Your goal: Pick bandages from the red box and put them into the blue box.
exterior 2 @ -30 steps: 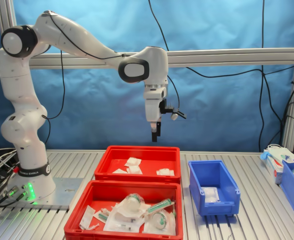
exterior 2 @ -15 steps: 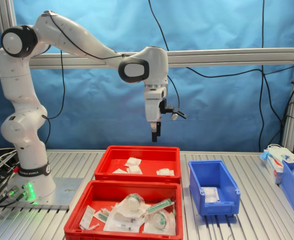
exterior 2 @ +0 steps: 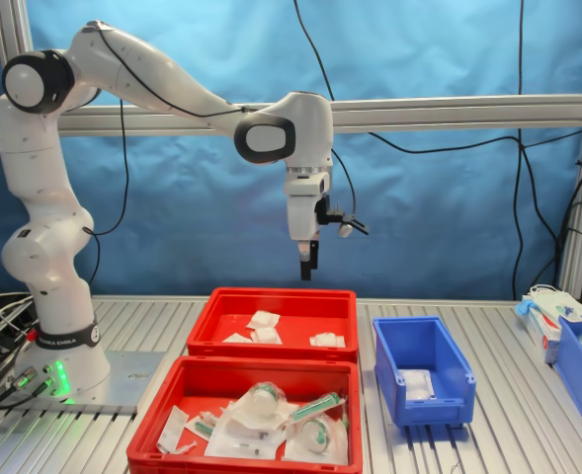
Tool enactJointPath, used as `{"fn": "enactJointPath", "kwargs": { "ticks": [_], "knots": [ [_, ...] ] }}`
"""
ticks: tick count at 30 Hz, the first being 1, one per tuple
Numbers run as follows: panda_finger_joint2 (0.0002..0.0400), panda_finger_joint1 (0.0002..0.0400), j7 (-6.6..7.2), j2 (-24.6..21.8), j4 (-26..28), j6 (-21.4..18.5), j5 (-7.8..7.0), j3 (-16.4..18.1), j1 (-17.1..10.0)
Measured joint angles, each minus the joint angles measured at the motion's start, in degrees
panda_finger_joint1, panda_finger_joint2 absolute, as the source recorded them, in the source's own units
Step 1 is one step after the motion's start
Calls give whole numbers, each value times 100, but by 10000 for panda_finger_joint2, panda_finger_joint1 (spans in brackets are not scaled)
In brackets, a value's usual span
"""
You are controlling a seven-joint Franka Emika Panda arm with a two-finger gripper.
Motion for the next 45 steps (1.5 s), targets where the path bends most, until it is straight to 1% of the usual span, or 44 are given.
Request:
{"fn": "enactJointPath", "kwargs": {
  "ticks": [19, 23, 25, 26, 29, 30, 31, 32, 33, 34, 40, 41, 44, 45],
  "knots": [
    [400, 400, 10, 0, 0, 0, 0, 0, 0],
    [400, 400, 260, 0, 0, 0, 0, 0, 0],
    [400, 400, 456, 0, 0, 0, 0, 0, 0],
    [400, 400, 655, 0, 0, 0, 0, 0, 0],
    [400, 400, 995, 0, 0, 0, 0, 0, 0],
    [400, 400, 1255, 0, 0, 0, 0, -1, 0],
    [400, 400, 1255, 0, 0, 0, 0, -1, 0],
    [400, 400, 1527, 0, 0, 0, 0, -2, 0],
    [400, 400, 1689, 0, 0, 0, 0, -3, 0],
    [400, 400, 1974, 0, 0, 0, 0, -4, 0],
    [400, 400, 2891, 0, 0, 0, 0, -6, 0],
    [400, 400, 3194, 0, 0, 0, 0, -6, 0],
    [400, 400, 3631, 0, 0, 0, 0, -6, 0],
    [400, 400, 3922, 0, 0, 0, 0, -6, 0]
  ]
}}
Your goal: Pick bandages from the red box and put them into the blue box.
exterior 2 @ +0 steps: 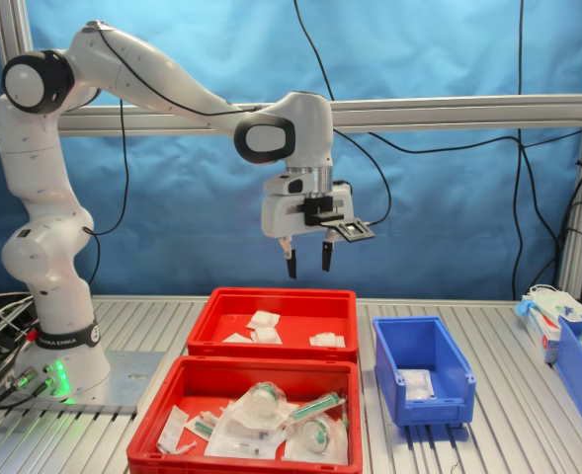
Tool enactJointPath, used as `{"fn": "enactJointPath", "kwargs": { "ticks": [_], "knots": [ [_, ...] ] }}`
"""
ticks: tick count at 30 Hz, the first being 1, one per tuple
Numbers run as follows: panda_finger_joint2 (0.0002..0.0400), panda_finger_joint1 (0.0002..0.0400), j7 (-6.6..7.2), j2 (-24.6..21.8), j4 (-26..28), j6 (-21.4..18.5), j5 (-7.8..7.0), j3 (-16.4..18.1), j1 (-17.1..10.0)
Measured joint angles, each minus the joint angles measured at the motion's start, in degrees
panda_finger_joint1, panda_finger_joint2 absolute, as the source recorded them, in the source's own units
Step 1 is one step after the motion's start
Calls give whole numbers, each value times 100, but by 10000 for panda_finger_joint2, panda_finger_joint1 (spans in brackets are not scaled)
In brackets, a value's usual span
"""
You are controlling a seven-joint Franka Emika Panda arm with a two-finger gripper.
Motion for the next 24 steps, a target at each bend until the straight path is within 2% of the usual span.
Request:
{"fn": "enactJointPath", "kwargs": {
  "ticks": [2, 3, 7, 9, 11, 12, 16, 17, 18, 19, 24],
  "knots": [
    [400, 400, 272, 0, 0, 0, 0, 0, 0],
    [400, 400, 656, 0, 0, 0, 0, 0, 0],
    [400, 400, 1137, 0, 0, -14, 0, 0, 0],
    [400, 400, 1589, 0, 0, -35, 0, 0, 0],
    [400, 400, 1797, 0, 0, -41, 1, 0, 0],
    [400, 400, 1987, 0, 0, -46, 2, 0, 1],
    [400, 400, 2297, 0, 0, -50, 63, 0, 2],
    [400, 400, 2419, 0, 0, -52, 112, 0, 3],
    [400, 400, 2419, 0, 0, -52, 112, 0, 3],
    [400, 400, 2572, 0, 0, -53, 195, 0, 4],
    [400, 400, 2815, 0, 0, -55, 420, 0, 15]
  ]
}}
